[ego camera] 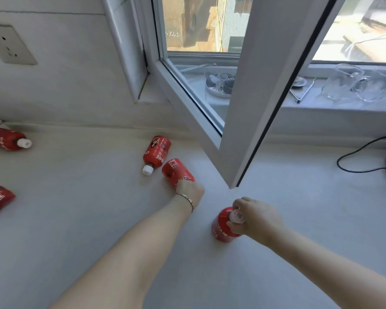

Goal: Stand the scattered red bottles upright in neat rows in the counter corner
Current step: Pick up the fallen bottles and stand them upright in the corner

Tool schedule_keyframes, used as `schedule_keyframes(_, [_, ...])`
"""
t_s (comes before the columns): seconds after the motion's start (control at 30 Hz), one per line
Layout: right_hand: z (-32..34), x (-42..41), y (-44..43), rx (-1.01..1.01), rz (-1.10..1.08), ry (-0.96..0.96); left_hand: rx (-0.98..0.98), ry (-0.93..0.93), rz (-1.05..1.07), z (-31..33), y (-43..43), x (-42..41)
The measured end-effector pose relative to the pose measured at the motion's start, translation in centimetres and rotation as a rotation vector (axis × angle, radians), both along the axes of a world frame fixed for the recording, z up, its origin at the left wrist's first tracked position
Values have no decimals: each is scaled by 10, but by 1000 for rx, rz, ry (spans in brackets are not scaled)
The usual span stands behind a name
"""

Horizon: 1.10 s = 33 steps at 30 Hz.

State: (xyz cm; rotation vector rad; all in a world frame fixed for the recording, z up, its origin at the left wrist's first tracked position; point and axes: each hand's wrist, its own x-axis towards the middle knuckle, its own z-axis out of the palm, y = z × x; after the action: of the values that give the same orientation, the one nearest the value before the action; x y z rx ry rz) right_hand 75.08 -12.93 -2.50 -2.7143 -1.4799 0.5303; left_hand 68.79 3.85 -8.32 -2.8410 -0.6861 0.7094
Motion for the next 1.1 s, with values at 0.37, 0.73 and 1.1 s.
schedule_keyframes(0.37, [3, -7, 0, 23, -8, 76, -405, -595, 639, -6, -6, -97])
schedule_keyframes(0.73, [17, -36, -5, -99, -73, 13, -522, -801, 861, 58, 5, -155])
schedule_keyframes(1.1, [70, -125, -1, -9, 221, 9, -305, -646, 815, 130, -64, -265])
